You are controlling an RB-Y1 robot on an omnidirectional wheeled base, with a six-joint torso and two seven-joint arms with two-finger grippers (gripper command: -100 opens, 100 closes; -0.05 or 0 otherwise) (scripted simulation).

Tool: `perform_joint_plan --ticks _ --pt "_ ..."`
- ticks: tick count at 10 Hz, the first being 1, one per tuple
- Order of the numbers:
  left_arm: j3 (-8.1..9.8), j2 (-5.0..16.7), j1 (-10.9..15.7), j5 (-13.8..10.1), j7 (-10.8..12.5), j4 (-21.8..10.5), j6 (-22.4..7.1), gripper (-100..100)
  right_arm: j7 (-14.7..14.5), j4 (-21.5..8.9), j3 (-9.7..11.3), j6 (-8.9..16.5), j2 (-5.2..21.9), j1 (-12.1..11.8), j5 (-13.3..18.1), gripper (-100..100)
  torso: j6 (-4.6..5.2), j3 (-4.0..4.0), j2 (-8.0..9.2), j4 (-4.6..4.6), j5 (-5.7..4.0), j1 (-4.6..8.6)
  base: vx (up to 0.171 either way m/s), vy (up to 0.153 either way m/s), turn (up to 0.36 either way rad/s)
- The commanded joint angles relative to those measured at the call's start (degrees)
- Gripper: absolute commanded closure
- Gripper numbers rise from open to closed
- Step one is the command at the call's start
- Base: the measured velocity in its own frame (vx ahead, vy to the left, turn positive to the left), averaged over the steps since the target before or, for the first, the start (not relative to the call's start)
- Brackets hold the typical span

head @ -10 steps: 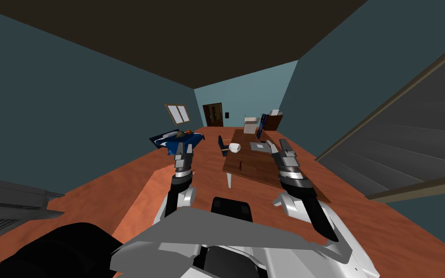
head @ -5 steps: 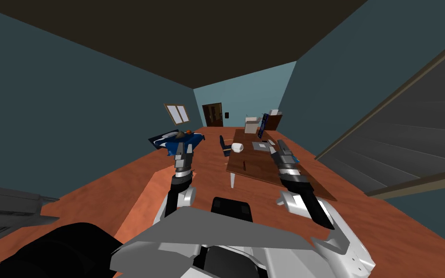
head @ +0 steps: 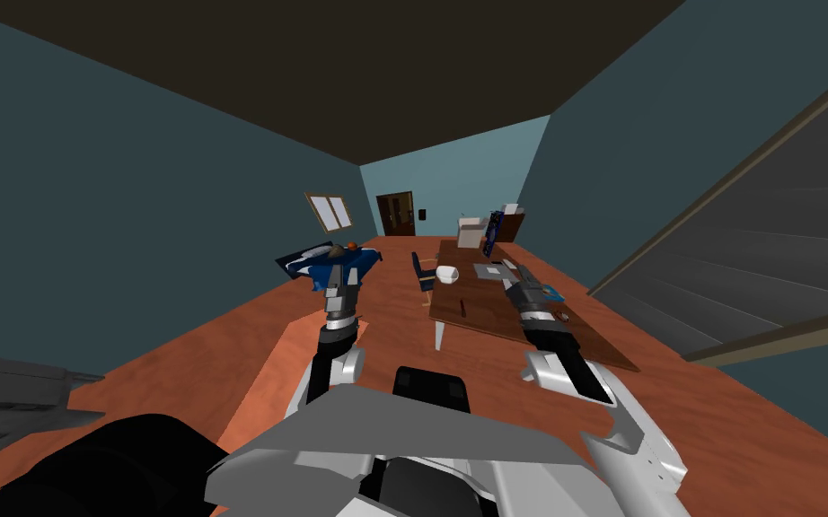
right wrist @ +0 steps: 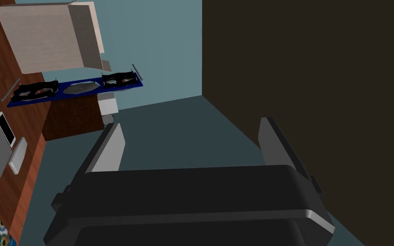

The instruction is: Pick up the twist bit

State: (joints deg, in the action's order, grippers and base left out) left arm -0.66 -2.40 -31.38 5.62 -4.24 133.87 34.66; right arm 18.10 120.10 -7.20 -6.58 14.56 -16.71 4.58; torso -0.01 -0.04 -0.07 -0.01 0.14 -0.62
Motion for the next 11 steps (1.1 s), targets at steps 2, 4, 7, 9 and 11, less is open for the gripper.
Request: perform_joint_plan --ticks 2,4,7,9,11 --pt "0.00 0.00 0.00 0.00 0.00 0.00 0.00 0 1.45 -0.36 -0.42 3.51 0.41 0.18 -0.42 -100 0.01 -0.02 -0.03 -0.01 0.01 0.10 0.010 0.093 -0.012" --pt "0.01 0.01 0.00 0.00 0.00 0.00 0.00 0 3.95 -2.67 -1.44 6.98 1.23 1.21 -1.40 -100 0.01 0.00 0.01 0.00 -0.06 0.31 0.000 0.094 -0.007" --pt "0.00 0.00 0.00 0.00 0.00 0.00 0.00 0 8.65 -7.46 -3.62 11.93 2.90 3.25 -3.78 -100 0.01 -0.02 -0.03 -0.01 -0.01 0.16 0.019 0.136 -0.004" --pt "0.01 0.01 0.00 0.00 0.00 0.00 0.00 0 11.05 -10.37 -4.76 15.94 3.74 4.26 -5.17 -100 0.01 -0.08 -0.12 -0.03 -0.03 0.23 0.025 0.119 0.010" --pt "0.01 0.01 0.00 0.00 0.00 0.00 0.00 0 11.34 -10.43 -4.76 17.76 3.74 4.26 -5.17 -100 0.01 -0.01 -0.01 -0.01 -0.02 0.22 0.002 0.085 -0.004"
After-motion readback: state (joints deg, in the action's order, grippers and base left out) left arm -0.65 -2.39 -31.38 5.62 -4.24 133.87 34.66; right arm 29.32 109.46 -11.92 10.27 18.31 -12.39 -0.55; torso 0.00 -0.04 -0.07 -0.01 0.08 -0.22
